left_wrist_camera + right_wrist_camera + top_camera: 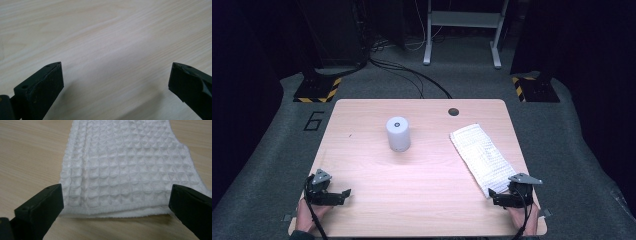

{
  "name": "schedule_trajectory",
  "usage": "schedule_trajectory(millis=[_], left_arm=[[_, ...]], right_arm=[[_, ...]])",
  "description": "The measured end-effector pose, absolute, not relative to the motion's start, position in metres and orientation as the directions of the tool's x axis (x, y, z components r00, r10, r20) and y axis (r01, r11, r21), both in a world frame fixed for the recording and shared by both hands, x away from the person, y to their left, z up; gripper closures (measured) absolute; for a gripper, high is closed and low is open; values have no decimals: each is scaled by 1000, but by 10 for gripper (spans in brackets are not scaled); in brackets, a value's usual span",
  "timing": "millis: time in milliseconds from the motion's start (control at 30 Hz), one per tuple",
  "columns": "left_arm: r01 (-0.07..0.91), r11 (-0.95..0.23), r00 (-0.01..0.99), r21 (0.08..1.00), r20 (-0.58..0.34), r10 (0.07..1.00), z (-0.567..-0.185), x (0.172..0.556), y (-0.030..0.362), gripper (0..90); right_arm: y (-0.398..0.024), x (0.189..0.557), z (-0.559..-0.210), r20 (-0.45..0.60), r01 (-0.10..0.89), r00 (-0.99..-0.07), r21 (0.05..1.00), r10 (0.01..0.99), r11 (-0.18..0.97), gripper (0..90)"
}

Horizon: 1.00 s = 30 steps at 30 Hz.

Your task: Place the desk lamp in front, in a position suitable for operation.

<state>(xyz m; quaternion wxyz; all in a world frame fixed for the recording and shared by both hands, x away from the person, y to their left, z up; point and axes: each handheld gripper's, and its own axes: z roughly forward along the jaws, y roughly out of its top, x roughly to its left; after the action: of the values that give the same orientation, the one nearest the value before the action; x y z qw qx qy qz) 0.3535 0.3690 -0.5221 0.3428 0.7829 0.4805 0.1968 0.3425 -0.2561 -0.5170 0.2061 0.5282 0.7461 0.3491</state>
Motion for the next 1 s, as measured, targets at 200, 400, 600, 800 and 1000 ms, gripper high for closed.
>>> schedule_trajectory(millis=[200,400,600,800,1000], left_arm=[[583,-342,525,737,-20,851,-514,369,355,0],[542,-353,588,762,-44,808,-500,393,332,0],[509,-388,640,769,-36,768,-488,414,308,3],[483,-367,654,795,-49,755,-478,439,285,1],[470,-353,668,809,-65,741,-468,463,268,0]], right_arm=[[-266,336,-522,45,626,-363,752,931,208,0],[-271,335,-525,54,625,-366,754,929,202,0],[-273,334,-526,78,609,-372,772,925,180,0],[-276,334,-526,94,608,-373,776,923,167,0],[-276,333,-526,96,608,-372,777,923,164,0]])
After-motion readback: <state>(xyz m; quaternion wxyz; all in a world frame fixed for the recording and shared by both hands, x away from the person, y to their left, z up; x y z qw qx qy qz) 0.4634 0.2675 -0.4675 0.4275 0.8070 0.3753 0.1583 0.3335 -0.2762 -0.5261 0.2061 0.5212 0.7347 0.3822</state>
